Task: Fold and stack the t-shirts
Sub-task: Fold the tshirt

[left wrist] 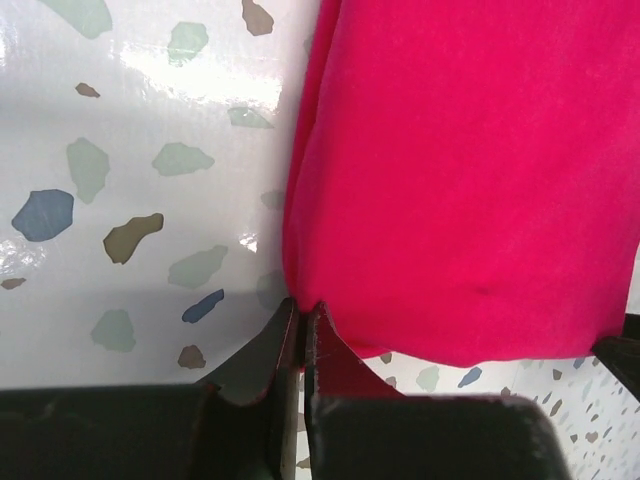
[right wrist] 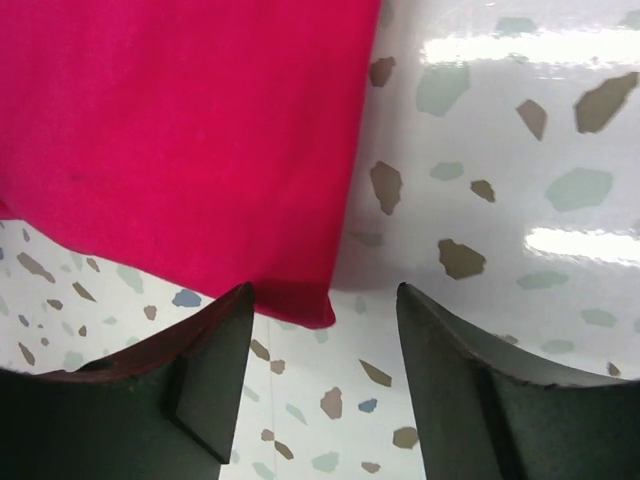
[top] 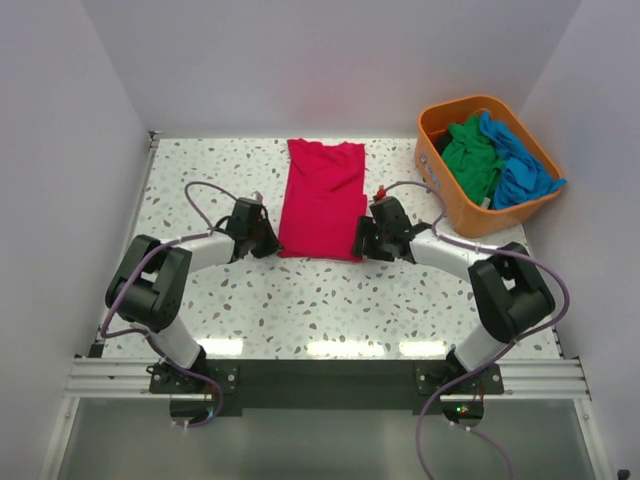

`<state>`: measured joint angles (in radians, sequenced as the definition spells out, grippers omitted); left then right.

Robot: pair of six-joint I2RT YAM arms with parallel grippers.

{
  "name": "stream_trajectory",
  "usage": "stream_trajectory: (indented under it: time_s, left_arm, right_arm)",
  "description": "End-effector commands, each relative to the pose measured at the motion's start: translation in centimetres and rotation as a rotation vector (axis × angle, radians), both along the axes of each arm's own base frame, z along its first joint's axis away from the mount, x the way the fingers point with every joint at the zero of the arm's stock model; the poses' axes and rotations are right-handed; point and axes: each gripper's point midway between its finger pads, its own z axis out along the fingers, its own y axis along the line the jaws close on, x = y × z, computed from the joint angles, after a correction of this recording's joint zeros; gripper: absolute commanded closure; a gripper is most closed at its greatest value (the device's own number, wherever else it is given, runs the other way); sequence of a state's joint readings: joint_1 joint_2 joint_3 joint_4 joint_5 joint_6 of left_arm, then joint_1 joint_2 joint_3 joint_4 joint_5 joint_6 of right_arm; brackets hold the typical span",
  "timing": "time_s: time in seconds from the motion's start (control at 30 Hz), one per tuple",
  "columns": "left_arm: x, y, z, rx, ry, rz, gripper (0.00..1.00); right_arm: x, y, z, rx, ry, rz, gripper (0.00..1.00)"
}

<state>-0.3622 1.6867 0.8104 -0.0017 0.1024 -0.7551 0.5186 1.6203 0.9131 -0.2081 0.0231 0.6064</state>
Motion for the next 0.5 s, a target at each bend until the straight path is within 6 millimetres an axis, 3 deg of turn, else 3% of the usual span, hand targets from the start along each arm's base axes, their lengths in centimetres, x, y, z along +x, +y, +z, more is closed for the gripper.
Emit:
stream_trajectory:
  time_s: [0.0,0.2,0.3,0.33,0.4,0.47]
  left_arm:
    - [-2.7,1.8,-3.1,0.078,0.100,0.031,0.99]
    - [-3.6,1.8,-3.2,0.069,0.109,0.028,1.00]
    - [-4.1,1.8,-2.9,0.069,0.108,0.029,1.00]
    - [-4.7,1.8,-3.0,0.071,0.118,0.027,1.00]
    - [-5.7,1.5,-2.4,0.074,0.114,0.006,1.00]
    - [-7.6,1.1,-2.5,0.106,0.126,-0.025,1.00]
  right_arm:
    - [0.4,1.9,-0.5,0.101,0.004,-0.002,0.39]
    - [-0.5,3.0,-1.3,0.167,0.052,0.016,0.56]
    - [-1.6,2.7,-1.5,0.176,0.076,0.006,0.76]
    - [-2.4,2.3,-2.0,0.172,0.095,0.007,0.87]
    - [-3.5,2.0,-1.6,0.176,0.111,0.014,1.00]
    - [-5.6,1.0,-2.0,0.156,0.154,0.019,1.00]
